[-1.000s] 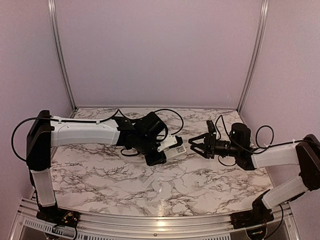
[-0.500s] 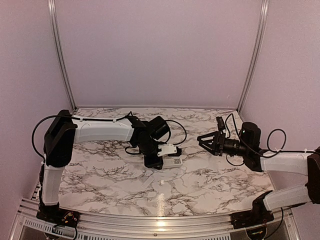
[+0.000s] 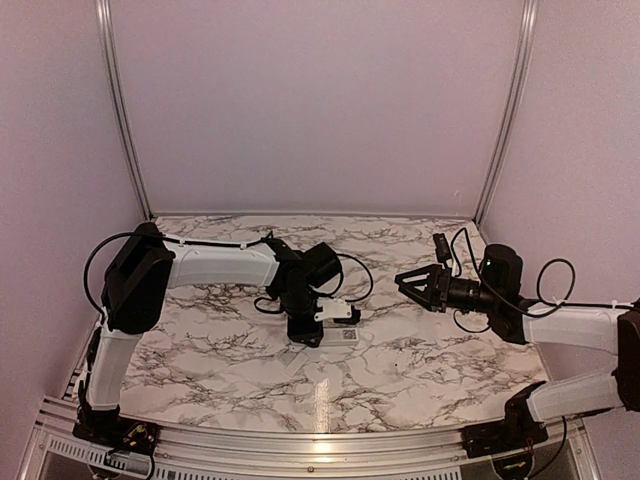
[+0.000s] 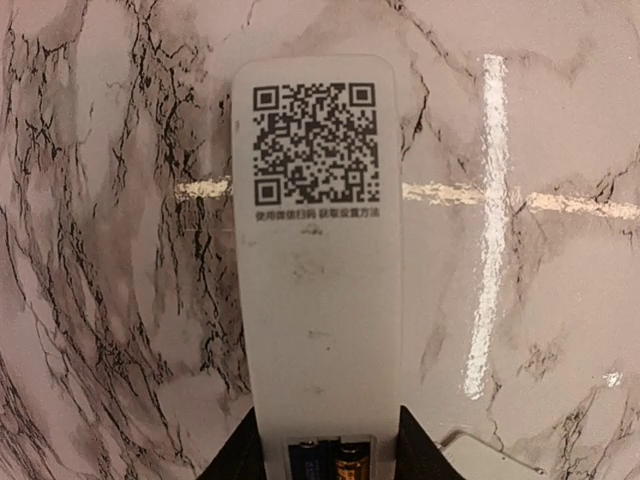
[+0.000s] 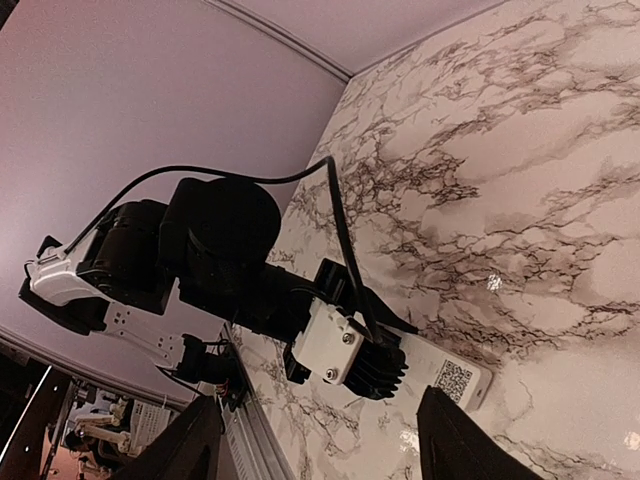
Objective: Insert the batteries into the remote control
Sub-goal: Place the remote control at the center of the board, then pick up the battery cover from the center of the board.
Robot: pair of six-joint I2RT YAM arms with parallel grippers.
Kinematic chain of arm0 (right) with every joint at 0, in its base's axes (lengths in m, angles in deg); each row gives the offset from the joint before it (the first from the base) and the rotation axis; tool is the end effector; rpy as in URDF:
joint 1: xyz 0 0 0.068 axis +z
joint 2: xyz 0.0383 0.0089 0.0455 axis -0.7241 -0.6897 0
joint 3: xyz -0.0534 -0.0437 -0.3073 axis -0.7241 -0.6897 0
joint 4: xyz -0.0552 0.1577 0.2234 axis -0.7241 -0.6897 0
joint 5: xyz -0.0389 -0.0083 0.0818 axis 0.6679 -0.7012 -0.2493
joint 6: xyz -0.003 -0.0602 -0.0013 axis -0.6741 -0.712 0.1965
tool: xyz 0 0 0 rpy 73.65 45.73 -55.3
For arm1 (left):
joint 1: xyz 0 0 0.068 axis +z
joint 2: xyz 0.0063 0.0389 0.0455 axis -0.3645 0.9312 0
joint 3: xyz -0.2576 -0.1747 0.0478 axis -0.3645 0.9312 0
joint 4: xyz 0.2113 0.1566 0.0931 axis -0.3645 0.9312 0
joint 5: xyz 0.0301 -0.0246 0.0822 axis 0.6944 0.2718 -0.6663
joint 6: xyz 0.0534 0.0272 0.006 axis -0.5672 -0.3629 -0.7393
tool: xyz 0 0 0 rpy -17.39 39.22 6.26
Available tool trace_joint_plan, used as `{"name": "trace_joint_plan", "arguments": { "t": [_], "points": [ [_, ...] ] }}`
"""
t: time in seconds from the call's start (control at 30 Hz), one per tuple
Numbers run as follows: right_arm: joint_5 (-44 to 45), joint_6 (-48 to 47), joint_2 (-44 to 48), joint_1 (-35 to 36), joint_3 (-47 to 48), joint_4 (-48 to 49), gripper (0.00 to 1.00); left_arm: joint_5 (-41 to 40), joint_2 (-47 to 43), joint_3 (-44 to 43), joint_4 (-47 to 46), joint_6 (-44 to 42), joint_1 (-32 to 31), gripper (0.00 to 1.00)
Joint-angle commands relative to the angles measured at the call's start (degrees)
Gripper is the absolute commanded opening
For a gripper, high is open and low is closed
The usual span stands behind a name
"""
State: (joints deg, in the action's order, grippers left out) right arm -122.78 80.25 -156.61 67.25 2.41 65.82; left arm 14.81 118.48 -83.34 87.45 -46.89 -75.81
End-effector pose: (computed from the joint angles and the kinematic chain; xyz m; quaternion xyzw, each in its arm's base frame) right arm 0.2134 0.1148 0.2393 -0.0593 0.7587 0.5706 0.3086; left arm 0.2862 -0.4099 0.1737 0.7026 0.6957 -0.0847 0.1233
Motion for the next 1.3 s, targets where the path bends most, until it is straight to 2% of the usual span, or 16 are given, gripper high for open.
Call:
{"name": "trace_joint_plan", "arguments": {
  "t": [0.0,0.17,0.33,0.47,0.57,0.63,0.73,0.87,1.07,1.17,1.27],
  "points": [
    [-0.27,-0.80,0.86,-0.54,1.11,-0.49,0.65,-0.01,1.28,-1.55,1.53,-1.08,0.35,0.29],
    [-0.14,-1.04,0.93,-0.55,0.93,-0.49,0.65,-0.56,2.24,-1.62,2.30,-1.25,0.40,0.32],
    [-0.26,-1.26,1.11,-0.55,1.19,-0.70,0.65,-1.13,2.37,-2.28,2.69,-0.15,0.45,0.41],
    [-0.37,-1.50,1.43,-0.56,1.54,-1.10,0.66,-3.09,0.99,-3.44,2.67,2.04,0.88,0.57],
    [-0.49,-1.79,1.72,-0.56,1.79,-1.40,0.66,-3.24,-1.00,-4.04,2.59,3.22,1.17,0.66],
    [-0.36,-2.16,1.93,-0.51,1.96,-1.71,0.67,-3.65,-2.98,-4.18,2.27,4.25,1.17,0.81],
    [-0.31,-3.16,1.91,-0.56,2.39,-2.21,0.67,-5.97,-7.48,-3.56,0.71,7.05,1.17,0.92],
    [-0.27,-4.31,1.28,-0.54,2.91,-3.11,0.67,-13.20,-17.18,2.57,-6.37,12.94,1.13,0.96],
    [-0.65,-4.65,0.51,-0.55,2.58,-2.06,0.66,-22.05,-34.51,19.53,-20.38,25.26,1.24,0.99],
    [-0.51,-5.12,0.47,-0.51,2.87,-2.59,0.66,-26.08,-38.10,24.58,-18.90,32.52,1.26,0.99],
    [-0.59,-5.17,0.27,-0.56,2.87,-2.33,0.66,-24.58,-38.37,27.52,-14.79,37.83,1.25,0.99]
  ]
}}
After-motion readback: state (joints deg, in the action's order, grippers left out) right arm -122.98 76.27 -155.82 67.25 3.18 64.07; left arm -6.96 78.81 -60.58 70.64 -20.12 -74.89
